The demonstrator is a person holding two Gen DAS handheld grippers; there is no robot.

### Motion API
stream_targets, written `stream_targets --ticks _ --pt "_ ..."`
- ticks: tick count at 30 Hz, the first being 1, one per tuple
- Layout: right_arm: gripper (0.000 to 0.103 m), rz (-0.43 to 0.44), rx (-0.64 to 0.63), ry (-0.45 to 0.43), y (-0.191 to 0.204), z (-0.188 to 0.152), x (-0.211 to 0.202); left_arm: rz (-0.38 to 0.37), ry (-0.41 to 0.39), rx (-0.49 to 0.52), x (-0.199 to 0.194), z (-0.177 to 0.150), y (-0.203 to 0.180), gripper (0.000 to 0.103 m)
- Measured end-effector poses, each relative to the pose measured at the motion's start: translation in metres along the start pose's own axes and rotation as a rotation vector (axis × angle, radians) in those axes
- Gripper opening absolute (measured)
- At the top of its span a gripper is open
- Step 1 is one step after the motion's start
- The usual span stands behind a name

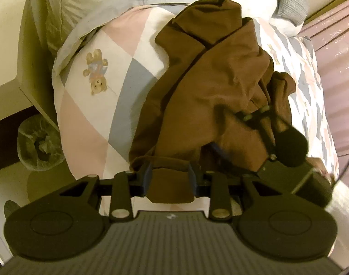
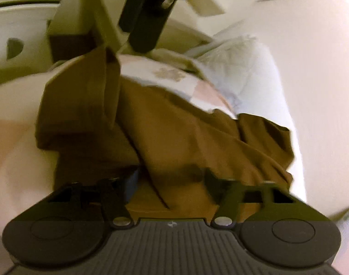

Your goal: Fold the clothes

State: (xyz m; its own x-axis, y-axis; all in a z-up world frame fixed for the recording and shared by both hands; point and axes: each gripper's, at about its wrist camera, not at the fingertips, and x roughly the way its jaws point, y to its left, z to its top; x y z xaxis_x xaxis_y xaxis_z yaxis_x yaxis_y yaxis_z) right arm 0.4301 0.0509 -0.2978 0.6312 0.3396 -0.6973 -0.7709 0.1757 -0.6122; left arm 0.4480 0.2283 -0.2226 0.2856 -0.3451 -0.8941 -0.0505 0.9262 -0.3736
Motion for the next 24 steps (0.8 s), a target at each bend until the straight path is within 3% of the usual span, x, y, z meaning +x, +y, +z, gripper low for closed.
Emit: stream_targets --ticks 4,8,9,13,16,19,21,22,23,24 --pt "0.007 0.144 0.525 -0.054 -0.093 -0.012 -0.019 0.015 -0.039 0.011 -0.007 0.009 0.003 0.028" --pt "0.010 0.214 1.108 -0.142 -0.206 -0.073 -0.042 0.029 -0.075 0.054 -0.011 0.027 0.000 0.035" --pt "0.010 0.260 1.219 -0.164 -0.228 -0.092 -0.043 0.037 -0.082 0.086 -0.010 0.031 -0.005 0.035" --pt "0.011 0.228 1.495 -0.256 -0.279 -0.146 -0.058 0.011 -0.096 0.184 0.003 0.046 -0.031 0.037" --pt "0.011 0.343 1.496 -0.311 -0.288 -0.158 -0.064 -0.058 -0.108 0.182 0.008 0.055 -0.042 0.040" --pt "0.011 0.440 1.292 -0.261 -0.257 -0.128 -0.068 -0.077 -0.105 0.178 0.007 0.058 -0.042 0.041" --pt "0.014 0.508 1.150 -0.182 -0.222 -0.102 -0.065 -0.032 -0.092 0.188 0.005 0.059 -0.035 0.041" --pt "0.017 0.518 1.076 -0.130 -0.204 -0.090 -0.063 -0.007 -0.083 0.194 0.004 0.059 -0.030 0.041" --pt "0.032 0.480 1.002 -0.063 -0.186 -0.080 -0.058 0.018 -0.073 0.201 0.004 0.058 -0.025 0.041" --pt "0.040 0.424 0.919 0.013 -0.166 -0.070 -0.052 0.043 -0.063 0.208 0.003 0.058 -0.020 0.041"
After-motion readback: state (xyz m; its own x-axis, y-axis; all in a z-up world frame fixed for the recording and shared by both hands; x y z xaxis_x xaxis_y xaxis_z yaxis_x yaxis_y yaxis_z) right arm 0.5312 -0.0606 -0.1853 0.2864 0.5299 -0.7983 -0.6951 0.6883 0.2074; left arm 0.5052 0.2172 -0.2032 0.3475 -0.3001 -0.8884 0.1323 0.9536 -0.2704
